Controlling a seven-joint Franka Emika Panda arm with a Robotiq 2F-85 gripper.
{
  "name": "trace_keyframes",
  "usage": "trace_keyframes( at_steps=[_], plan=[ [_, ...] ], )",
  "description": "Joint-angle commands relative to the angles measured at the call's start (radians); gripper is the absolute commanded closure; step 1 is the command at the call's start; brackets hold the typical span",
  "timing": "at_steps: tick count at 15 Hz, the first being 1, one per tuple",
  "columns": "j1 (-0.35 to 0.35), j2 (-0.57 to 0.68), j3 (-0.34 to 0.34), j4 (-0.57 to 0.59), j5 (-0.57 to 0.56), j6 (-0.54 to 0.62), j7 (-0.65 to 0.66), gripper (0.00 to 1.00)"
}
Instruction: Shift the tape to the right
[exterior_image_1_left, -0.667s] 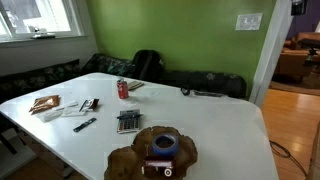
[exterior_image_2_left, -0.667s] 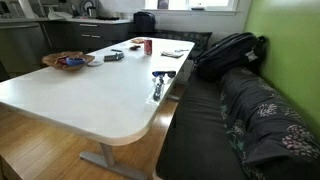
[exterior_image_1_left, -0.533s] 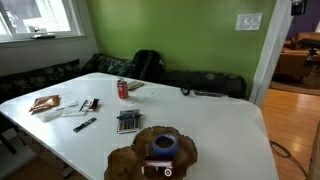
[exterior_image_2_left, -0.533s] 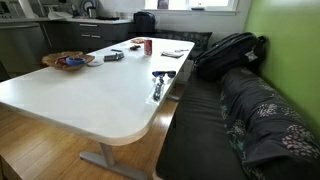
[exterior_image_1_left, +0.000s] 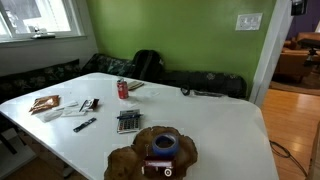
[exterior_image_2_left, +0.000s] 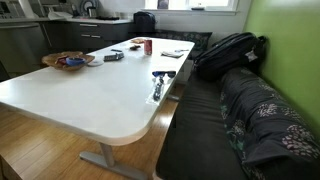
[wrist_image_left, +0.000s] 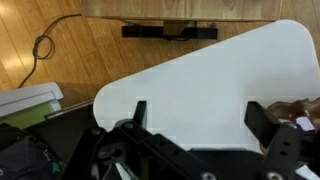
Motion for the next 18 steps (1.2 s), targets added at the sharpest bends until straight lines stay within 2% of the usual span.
trace_keyframes(
  at_steps=[1,14,16,18],
  plan=[
    [0.005,0.001,-0.003,0.003,-0.001,-0.003,0.002,0.00],
    [0.005,0.001,-0.003,0.003,-0.001,-0.003,0.002,0.00],
    [0.037,0.049,0.037,0.022,0.015,0.030,0.013,0.00],
    [0.082,0.134,0.111,0.062,0.025,0.053,0.046,0.00]
  ],
)
